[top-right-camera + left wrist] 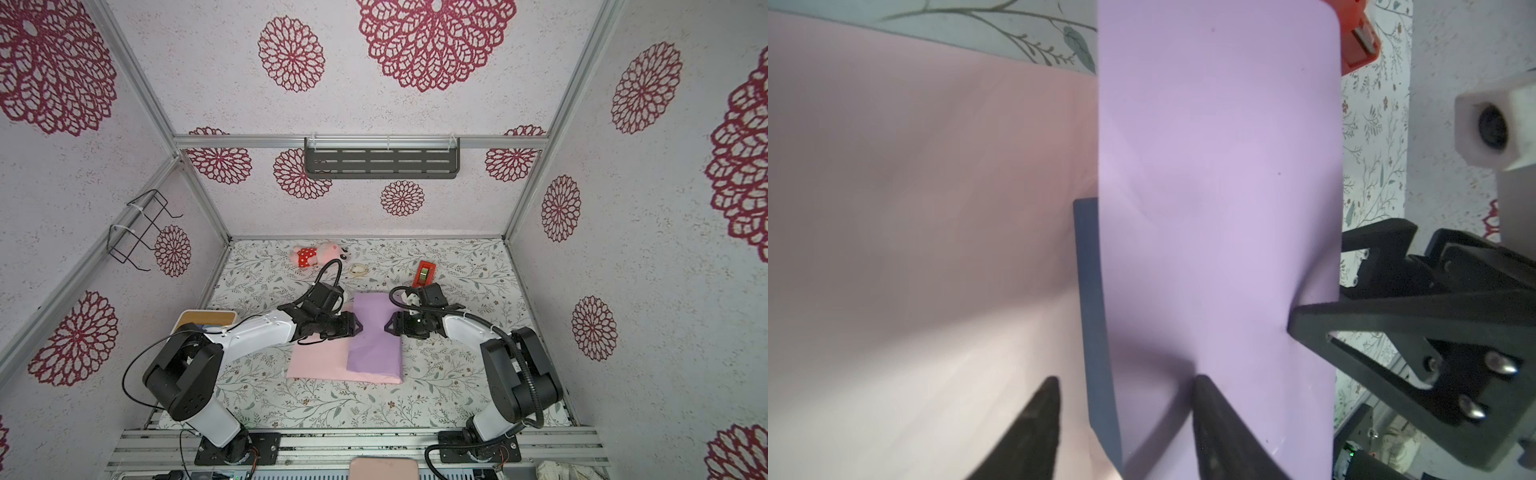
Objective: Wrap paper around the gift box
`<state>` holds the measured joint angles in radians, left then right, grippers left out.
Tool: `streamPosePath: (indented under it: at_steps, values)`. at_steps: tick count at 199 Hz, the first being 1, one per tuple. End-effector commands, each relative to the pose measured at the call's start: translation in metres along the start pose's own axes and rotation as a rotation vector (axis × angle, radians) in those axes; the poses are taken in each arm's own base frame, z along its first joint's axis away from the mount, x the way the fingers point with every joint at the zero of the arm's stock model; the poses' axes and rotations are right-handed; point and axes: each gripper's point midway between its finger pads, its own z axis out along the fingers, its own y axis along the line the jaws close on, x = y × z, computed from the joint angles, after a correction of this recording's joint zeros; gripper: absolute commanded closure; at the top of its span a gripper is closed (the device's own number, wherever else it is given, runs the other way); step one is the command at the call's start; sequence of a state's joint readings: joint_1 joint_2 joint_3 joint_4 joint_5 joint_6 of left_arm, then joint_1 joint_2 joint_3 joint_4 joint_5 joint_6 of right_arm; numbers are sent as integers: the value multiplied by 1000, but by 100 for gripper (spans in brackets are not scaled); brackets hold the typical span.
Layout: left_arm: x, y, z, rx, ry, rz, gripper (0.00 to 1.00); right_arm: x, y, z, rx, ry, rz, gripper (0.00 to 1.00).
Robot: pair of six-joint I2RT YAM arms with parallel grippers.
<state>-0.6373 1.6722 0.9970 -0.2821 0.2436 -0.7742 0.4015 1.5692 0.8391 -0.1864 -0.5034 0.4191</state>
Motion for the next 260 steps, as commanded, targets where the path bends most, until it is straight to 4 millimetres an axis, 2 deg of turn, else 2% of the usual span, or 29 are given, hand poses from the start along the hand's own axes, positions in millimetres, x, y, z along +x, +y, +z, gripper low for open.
streamPosePath:
  at_steps: [1, 20, 40, 73, 106, 170, 202, 237, 260]
  values:
    - [-16, 5, -25, -23, -83, -17, 38, 39, -55, 11, 208, 92, 73, 28]
    - [-18, 21, -47, -60, -144, -40, 30, 41, -56, 11, 212, 92, 74, 27]
    - [-11, 59, -70, -130, -199, -101, 22, 41, -56, 10, 212, 87, 77, 26]
    - [21, 125, -96, -224, -218, -240, 13, 42, -57, 9, 217, 86, 76, 22]
    - [51, 154, -103, -259, -184, -353, 12, 42, -57, 9, 223, 85, 75, 18]
    - [93, 168, -103, -318, -87, -440, 14, 37, -52, 7, 212, 67, 68, 17]
    - [108, 157, -93, -249, -34, -464, 15, 36, -51, 7, 210, 65, 65, 17]
    - [110, 154, -83, -218, -9, -457, 15, 34, -49, 8, 203, 59, 61, 17]
    - [103, 147, -75, -168, -14, -433, 18, 34, -48, 8, 201, 58, 60, 17]
